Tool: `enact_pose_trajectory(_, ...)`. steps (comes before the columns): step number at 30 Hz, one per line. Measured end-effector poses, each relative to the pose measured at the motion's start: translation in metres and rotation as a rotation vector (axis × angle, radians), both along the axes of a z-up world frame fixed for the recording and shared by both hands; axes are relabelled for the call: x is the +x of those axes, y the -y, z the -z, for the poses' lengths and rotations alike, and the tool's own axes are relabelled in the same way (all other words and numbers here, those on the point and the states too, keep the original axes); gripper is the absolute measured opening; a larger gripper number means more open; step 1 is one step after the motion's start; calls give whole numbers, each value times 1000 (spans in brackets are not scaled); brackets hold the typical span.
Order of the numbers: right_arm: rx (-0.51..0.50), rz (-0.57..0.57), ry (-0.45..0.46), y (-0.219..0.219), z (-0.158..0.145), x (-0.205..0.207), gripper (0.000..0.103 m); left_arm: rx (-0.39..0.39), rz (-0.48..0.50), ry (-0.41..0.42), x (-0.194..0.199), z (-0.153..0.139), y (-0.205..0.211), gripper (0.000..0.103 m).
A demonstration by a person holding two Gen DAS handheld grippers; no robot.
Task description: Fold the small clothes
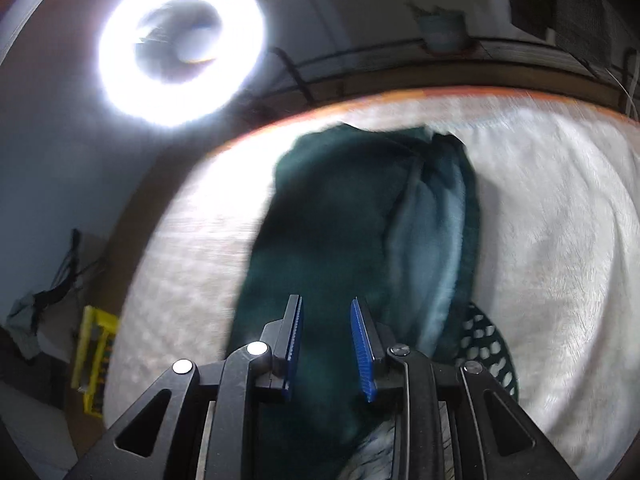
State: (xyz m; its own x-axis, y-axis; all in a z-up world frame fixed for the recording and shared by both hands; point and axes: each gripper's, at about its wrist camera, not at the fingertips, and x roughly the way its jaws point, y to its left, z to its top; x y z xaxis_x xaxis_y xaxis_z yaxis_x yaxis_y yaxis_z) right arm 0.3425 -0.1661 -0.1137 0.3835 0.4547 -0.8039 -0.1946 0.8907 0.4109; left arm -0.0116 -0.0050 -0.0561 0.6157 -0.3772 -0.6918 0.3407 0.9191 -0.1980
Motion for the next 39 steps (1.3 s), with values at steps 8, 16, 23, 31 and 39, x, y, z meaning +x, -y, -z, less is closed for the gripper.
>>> enact_pose_trajectory(8, -98, 153, 9, 56, -11, -23, 34, 4, -25, -37, 3, 8, -8, 31)
enact_pose_trajectory(16, 104, -9, -18, 91, -65, -127, 37, -29, -93, -229, 12, 48, -27, 59)
enact_pose_trajectory(23, 97, -162, -160, 78, -35, -236, 39, -125, -134, -368, 21, 75, -44, 59)
enact_pose_trajectory(31, 85, -227, -227, 54, -3, -275, 29, -116, -124, -464, 27, 97, -35, 10)
enact_pose_trajectory(39, 213, -237, -239, 47, -12, -278, 0, -156, -190, -405, 14, 84, -59, 0)
